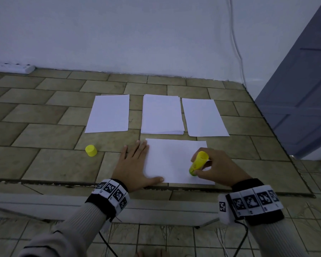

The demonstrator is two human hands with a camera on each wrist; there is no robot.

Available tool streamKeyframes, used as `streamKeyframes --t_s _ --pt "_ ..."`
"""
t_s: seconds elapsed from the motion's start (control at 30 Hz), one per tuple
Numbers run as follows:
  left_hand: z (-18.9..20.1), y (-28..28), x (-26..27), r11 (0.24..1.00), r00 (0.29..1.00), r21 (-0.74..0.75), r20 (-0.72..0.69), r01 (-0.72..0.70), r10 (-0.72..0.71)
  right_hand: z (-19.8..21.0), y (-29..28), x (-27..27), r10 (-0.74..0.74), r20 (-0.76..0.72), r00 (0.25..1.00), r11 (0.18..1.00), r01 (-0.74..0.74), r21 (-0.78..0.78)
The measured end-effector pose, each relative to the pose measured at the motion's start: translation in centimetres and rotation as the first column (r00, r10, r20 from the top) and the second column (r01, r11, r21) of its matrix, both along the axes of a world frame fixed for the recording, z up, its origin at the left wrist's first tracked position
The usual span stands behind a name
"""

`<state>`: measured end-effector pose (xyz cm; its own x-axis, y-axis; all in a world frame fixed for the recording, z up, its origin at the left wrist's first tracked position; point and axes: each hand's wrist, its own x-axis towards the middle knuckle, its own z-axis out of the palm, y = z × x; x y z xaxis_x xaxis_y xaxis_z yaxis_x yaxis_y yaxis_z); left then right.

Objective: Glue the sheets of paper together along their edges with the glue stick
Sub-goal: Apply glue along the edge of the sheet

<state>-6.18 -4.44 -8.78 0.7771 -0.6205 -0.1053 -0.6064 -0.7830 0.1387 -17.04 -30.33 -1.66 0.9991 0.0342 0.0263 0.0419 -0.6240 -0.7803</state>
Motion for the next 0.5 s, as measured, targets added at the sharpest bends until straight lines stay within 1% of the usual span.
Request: streamKeyframes --t_s 0.07,0.17,0.27,0.4,0.5 --pt "-0.1 0.0 0.0 1.000 1.000 0.018 0.005 -0.001 0.001 0.2 -1.3 -0.6 -0.031 -0.030 0.999 0.998 0.030 -0.046" --pt "-0.1 -0.1 0.0 1.000 1.000 0.012 0.012 0.000 0.000 0.2 -2.7 -0.8 -0.041 -0.060 0.997 0.992 0.033 -0.122" --pt "-0.1 -0.1 -0.1 1.000 1.000 0.022 0.004 0.002 -0.002 0.3 -3.1 -0.5 -0.027 -0.080 0.996 0.991 0.017 -0.133" --pt "0.0 -0.2 -0.1 1.000 1.000 0.030 -0.002 -0.002 0.002 0.6 -1.3 0.3 0.002 0.006 1.000 0.997 -0.002 -0.074" --pt "0.0 -0.1 0.0 1.000 1.000 0.026 -0.002 -0.003 0.003 0.4 1.9 1.7 0.087 0.059 0.994 0.995 -0.084 -0.057"
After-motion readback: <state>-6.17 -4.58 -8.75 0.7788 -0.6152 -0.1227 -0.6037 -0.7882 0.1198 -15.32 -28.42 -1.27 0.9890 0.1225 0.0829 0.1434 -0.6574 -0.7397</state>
